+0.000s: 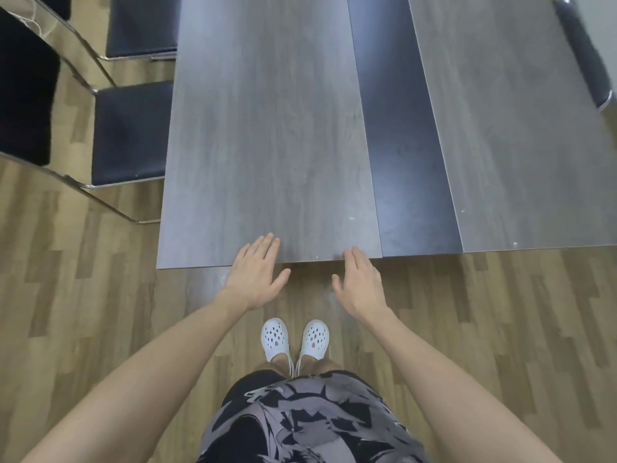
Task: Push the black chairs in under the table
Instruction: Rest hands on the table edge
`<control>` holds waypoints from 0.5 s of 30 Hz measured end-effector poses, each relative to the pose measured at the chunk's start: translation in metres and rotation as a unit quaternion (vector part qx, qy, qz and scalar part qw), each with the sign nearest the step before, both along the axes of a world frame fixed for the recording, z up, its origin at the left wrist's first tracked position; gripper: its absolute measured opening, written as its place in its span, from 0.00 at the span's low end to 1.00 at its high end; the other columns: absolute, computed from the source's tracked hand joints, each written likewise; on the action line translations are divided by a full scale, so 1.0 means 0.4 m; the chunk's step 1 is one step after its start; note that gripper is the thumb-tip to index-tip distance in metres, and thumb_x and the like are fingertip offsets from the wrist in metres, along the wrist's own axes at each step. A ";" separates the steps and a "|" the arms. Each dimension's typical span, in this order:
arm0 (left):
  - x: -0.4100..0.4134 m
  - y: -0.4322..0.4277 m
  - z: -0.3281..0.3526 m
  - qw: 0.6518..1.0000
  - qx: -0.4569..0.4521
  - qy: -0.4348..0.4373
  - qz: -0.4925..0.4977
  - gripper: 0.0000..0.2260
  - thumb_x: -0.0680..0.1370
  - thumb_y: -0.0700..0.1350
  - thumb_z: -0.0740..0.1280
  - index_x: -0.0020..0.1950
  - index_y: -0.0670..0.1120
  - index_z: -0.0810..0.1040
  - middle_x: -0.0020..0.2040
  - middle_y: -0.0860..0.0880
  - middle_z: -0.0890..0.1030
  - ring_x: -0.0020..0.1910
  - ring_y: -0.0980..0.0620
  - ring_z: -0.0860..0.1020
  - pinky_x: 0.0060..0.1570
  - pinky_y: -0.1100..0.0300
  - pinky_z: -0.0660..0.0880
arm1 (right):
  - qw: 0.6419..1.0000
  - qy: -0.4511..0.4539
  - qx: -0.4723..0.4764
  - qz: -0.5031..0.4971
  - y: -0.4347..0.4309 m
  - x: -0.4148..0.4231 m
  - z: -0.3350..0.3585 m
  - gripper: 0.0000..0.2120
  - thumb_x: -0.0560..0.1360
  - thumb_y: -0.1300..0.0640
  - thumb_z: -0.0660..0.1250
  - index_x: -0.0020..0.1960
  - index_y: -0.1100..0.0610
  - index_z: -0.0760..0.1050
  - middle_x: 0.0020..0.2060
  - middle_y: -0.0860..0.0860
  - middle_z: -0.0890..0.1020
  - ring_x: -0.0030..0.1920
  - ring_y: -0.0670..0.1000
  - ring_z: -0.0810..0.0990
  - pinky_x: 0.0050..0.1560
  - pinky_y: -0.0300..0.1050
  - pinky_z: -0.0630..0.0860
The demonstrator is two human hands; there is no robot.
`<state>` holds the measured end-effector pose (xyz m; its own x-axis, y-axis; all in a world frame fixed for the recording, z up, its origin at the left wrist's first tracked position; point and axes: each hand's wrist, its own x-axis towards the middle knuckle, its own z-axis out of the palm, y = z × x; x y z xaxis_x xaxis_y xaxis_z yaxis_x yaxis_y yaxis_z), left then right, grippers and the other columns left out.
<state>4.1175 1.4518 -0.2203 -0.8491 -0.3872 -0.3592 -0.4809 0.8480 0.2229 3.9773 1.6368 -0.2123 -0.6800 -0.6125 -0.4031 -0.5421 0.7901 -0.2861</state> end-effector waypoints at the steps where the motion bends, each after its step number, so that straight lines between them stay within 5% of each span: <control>1: -0.002 0.004 0.002 1.000 -0.001 -0.002 0.005 0.32 0.81 0.60 0.51 0.80 0.44 0.52 0.80 0.45 0.52 0.78 0.48 0.51 0.76 0.50 0.49 | 1.000 0.000 -0.003 0.005 -0.001 -0.004 0.000 0.26 0.80 0.51 0.58 0.75 0.59 0.60 0.75 0.54 0.62 0.76 0.53 0.58 0.74 0.52 0.59; 15: -0.057 0.006 0.007 0.999 0.001 0.018 0.041 0.31 0.81 0.58 0.52 0.80 0.44 0.52 0.80 0.46 0.53 0.78 0.49 0.51 0.76 0.52 0.49 | 0.999 0.001 -0.021 0.030 -0.026 -0.060 -0.018 0.28 0.80 0.51 0.58 0.77 0.59 0.57 0.77 0.54 0.59 0.78 0.53 0.54 0.76 0.51 0.55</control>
<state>4.0947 1.4542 -0.2174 -0.8273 -0.4547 -0.3300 -0.5398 0.8061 0.2425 3.9531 1.6266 -0.2196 -0.6425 -0.6684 -0.3747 -0.5890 0.7436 -0.3164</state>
